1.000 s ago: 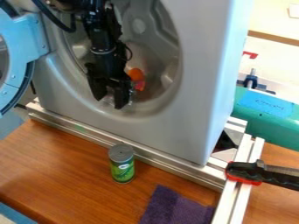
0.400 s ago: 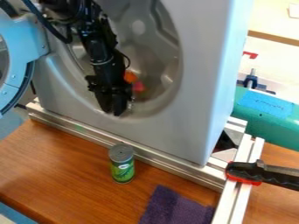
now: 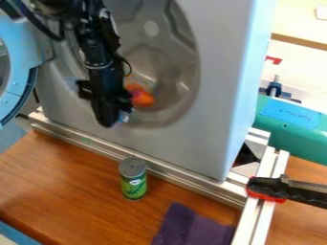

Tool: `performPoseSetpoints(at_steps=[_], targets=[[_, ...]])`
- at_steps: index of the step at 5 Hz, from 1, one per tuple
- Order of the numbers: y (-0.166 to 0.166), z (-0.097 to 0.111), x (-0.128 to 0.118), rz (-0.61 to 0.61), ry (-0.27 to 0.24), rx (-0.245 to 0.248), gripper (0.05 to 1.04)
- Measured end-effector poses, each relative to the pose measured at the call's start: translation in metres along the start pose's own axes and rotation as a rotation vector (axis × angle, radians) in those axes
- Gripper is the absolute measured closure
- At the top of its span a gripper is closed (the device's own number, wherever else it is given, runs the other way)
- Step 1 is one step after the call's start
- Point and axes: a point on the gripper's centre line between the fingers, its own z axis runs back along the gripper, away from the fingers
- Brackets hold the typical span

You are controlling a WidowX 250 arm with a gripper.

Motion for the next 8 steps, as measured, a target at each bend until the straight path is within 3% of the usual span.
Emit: performPoseSetpoints(at_steps=[1,2,3,4,5,6,8], targets=[[0.002,0.012,-0.041,0.029,0.048,0.066,0.981],[0.007,0.012,-0.085,0.065,0.252,0.117,0.983],[0.014,-0.010,-0.118,0.115,0.477,0.148,0.983],[0.047,-0.030,-0.132,0.219,0.584,0.187,0.983],[0.072,-0.044,-0.128,0.315,0.650,0.231,0.983],[0.077,-0.062,-0.127,0.339,0.675,0.266,0.983],[0.074,-0.107,-0.140,0.270,0.630,0.123,0.966]])
